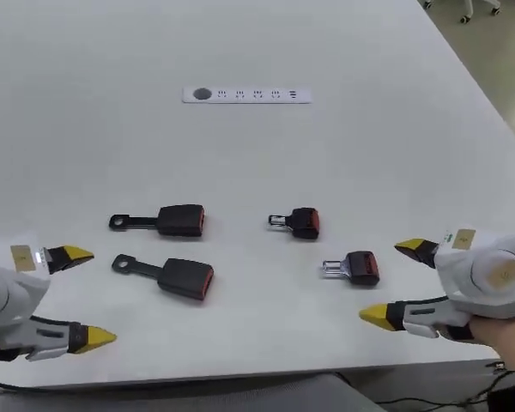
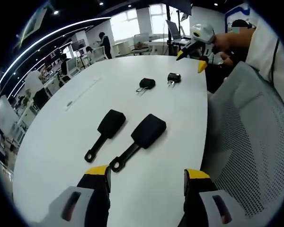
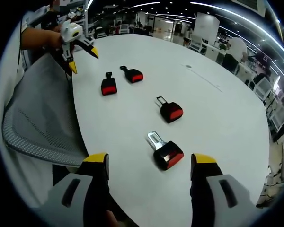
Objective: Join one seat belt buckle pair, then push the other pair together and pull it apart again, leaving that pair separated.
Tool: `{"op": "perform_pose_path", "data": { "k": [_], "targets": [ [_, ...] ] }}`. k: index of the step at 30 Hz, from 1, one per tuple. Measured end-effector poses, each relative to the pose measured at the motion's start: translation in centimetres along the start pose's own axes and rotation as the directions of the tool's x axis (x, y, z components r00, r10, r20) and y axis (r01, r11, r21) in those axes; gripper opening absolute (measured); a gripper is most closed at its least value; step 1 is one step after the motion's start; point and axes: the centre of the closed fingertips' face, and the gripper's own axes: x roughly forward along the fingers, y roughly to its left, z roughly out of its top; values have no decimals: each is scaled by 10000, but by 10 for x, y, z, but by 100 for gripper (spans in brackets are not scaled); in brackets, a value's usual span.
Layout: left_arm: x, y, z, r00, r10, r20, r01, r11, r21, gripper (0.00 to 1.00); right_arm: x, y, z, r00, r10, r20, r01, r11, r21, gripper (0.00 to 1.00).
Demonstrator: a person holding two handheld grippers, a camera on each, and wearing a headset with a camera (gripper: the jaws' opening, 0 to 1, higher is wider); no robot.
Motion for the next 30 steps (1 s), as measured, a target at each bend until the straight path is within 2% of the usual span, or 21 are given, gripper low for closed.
{"op": "perform_pose_path", "data": {
  "k": [4, 7, 9, 12, 16, 19, 23, 30],
  "targets": [
    [11, 3, 8, 9997, -156, 209, 154, 9999, 69, 59, 9, -3, -5, 9983, 524, -239, -533, 9978, -394, 65],
    [18, 2, 15, 9993, -295, 235, 285, 9987, 419, 57, 13, -4, -7, 9953, 885, -403, -912, 9933, -710, 62],
    [24, 3, 15, 9989, -443, 133, 431, 9961, 773, 57, 16, -6, -6, 9942, 971, -473, -1010, 9909, -888, 61],
    [32, 4, 16, 9979, -633, 120, 620, 9941, 887, 56, 21, -11, -7, 9914, 1137, -651, -1206, 9860, -1149, 58],
    [40, 6, 15, 9963, -852, -117, 860, 9900, 1120, 50, 28, -15, -13, 9863, 1389, -886, -1503, 9789, -1384, 55],
    [46, 7, 16, 9945, -1008, -292, 1038, 9859, 1315, 49, 33, -19, -18, 9815, 1580, -1077, -1725, 9746, -1426, 54],
    [53, 9, 22, 9928, -1168, -263, 1194, 9816, 1488, 48, 39, -25, -24, 9756, 1746, -1329, -1952, 9673, -1622, 51],
    [69, 9, 37, 9885, -1484, -275, 1509, 9671, 2049, 45, 46, -29, -26, 9661, 1949, -1695, -2270, 9537, -1974, 47]
  ]
}}
